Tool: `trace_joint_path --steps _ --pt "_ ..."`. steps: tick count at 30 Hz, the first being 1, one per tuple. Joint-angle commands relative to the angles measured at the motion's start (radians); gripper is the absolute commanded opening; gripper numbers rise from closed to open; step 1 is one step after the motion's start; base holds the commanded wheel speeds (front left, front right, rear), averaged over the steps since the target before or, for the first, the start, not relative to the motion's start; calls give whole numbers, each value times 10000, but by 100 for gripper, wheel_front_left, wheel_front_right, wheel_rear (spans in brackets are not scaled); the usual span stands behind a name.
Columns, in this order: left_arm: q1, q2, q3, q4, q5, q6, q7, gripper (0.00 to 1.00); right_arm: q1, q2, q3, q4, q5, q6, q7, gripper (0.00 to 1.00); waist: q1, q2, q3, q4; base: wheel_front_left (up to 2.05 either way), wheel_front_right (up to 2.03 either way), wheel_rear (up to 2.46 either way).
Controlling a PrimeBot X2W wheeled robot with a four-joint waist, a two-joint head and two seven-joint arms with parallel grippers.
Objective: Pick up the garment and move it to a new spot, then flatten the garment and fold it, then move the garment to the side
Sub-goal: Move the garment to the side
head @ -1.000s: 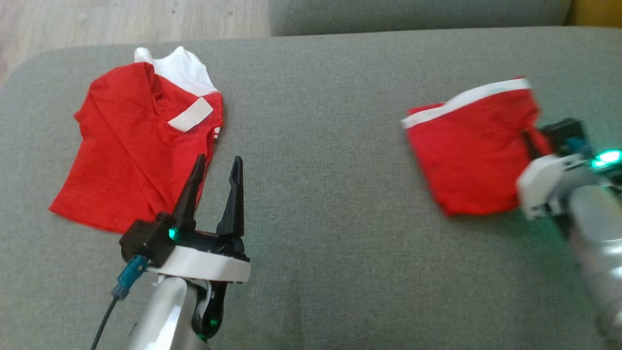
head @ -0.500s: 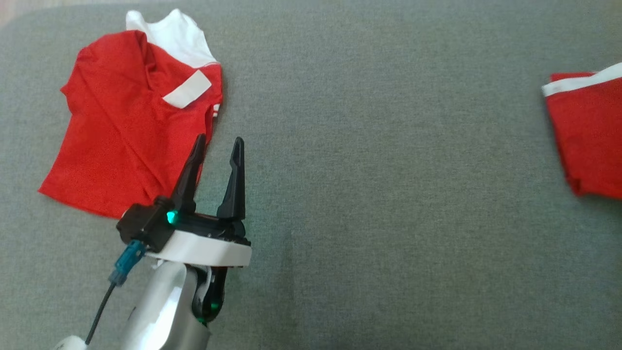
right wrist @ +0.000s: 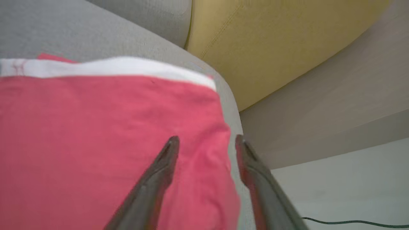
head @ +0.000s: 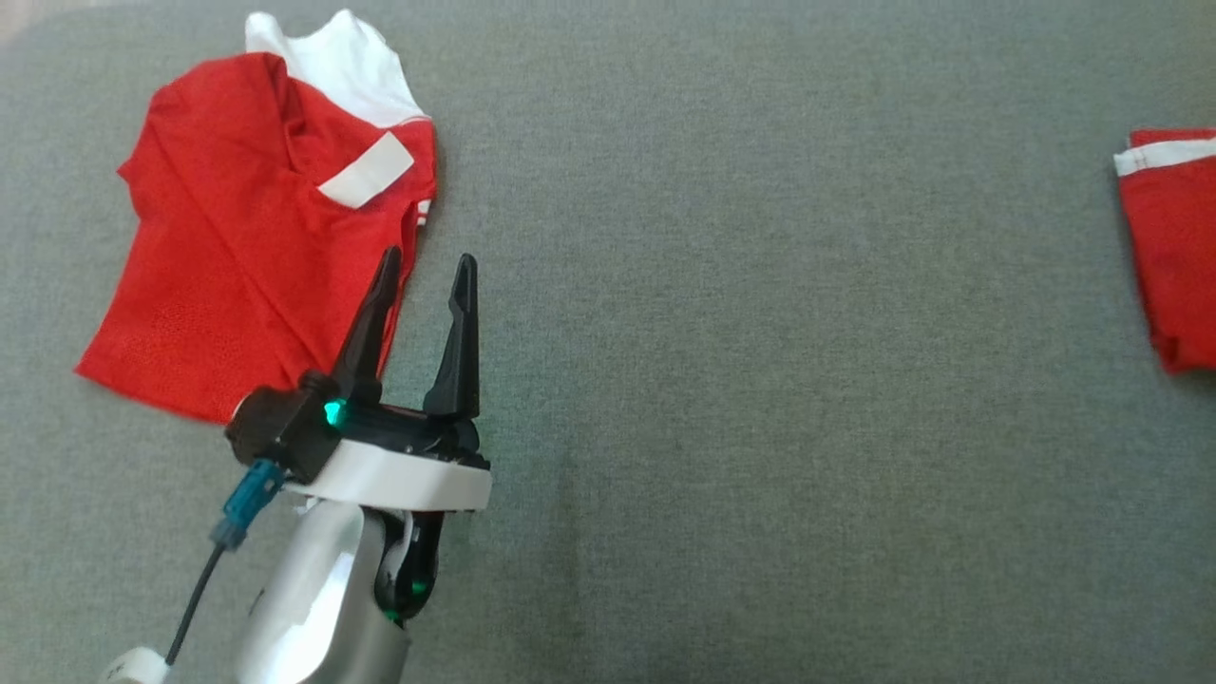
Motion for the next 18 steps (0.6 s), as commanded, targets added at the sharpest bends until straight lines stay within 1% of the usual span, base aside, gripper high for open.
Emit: trace_joint_path --steps 1,5,9,13,18 --pt "-239 72 290 -251 123 18 -80 100 228 -104 43 -332 -58 -17 -149 100 -1 0 -90 -18 0 0 0" --pt "-62 72 533 -216 207 19 -80 100 333 541 -516 -672 -19 -17 -557 100 -1 0 -547 -109 0 0 0" --pt "254 72 777 -267 247 18 -80 100 446 1439 -703 -1031 79 -17 -1209 100 -1 0 -1244 -257 0 0 0" --pt "668 72 1111 -452 262 18 -80 100 464 2626 -608 -1513 445 -17 -1791 100 -1 0 -1986 -446 0 0 0" --pt "1188 72 1453 -670 329 18 -80 100 840 4000 -165 -2572 1409 -17 -2189 100 -1 0 -2699 -568 0 0 0"
